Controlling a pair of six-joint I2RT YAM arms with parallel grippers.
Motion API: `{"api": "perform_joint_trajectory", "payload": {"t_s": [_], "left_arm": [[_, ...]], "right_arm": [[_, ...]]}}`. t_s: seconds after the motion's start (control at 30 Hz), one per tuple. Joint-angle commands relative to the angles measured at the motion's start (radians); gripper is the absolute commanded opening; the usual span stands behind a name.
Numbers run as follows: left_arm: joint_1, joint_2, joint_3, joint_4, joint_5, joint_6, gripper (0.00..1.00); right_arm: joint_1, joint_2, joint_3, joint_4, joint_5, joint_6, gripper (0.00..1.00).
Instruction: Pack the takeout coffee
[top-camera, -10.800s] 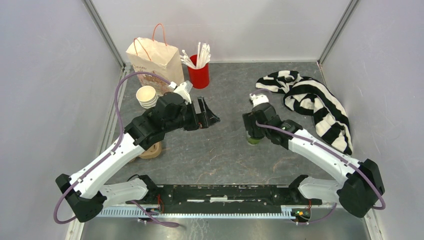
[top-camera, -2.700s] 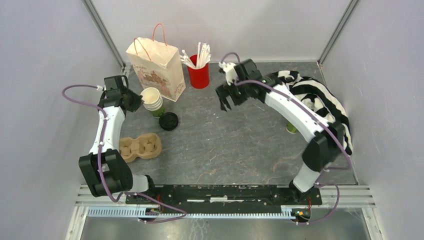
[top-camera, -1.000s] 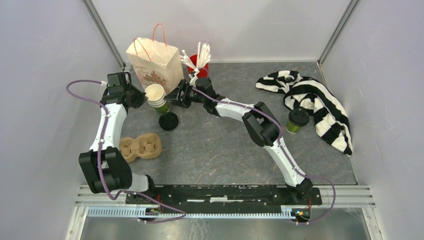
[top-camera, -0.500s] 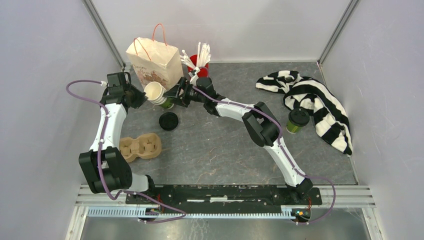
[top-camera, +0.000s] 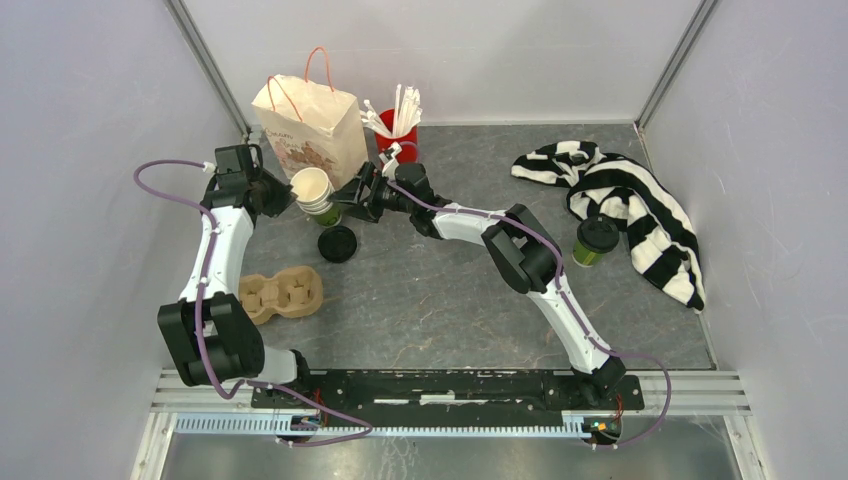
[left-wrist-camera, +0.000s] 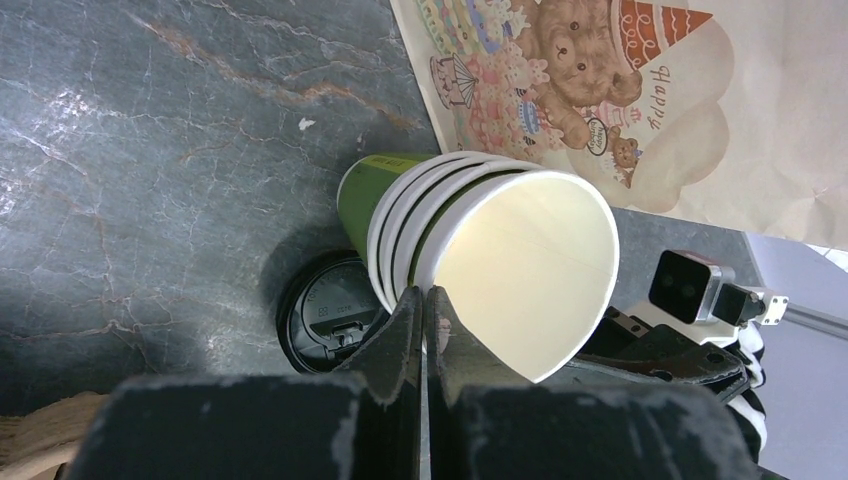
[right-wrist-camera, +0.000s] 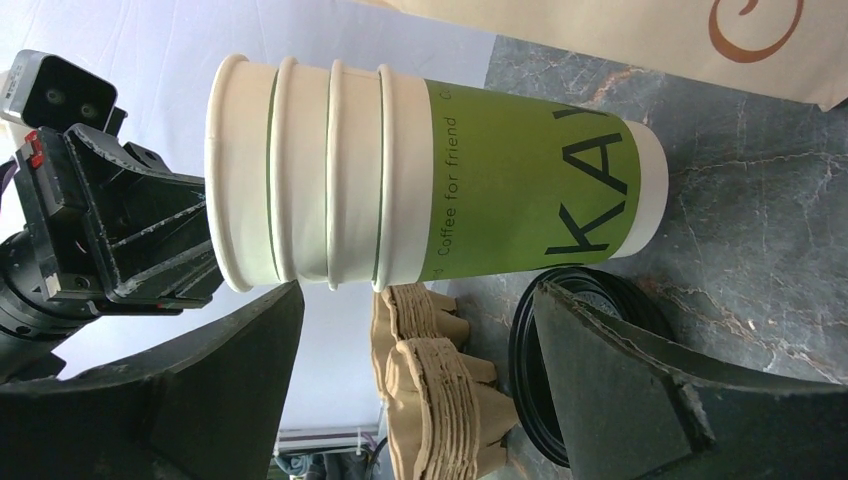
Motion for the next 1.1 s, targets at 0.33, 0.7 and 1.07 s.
{"api": "perform_joint_trajectory", "payload": {"t_s": [0.33, 0.7, 1.07], "left_arm": [[0.002, -0.015, 0.007, 0.043, 0.023, -0.016, 0.02], [0.002, -0.03, 0.072, 0.001, -0.001, 0.007, 0.02], [0.002, -0.082, 0.266, -0.14, -0.065, 0.04, 0.02]], "right_arm": [[0.006, 0.014, 0.095, 0.07, -0.002, 0.033, 0.91], [0.012, 0.008, 0.096, -0.005, -0.012, -0.013, 0.89], [-0.013, -0.096, 0.089, -0.169, -0.066, -0.111, 0.91]]}}
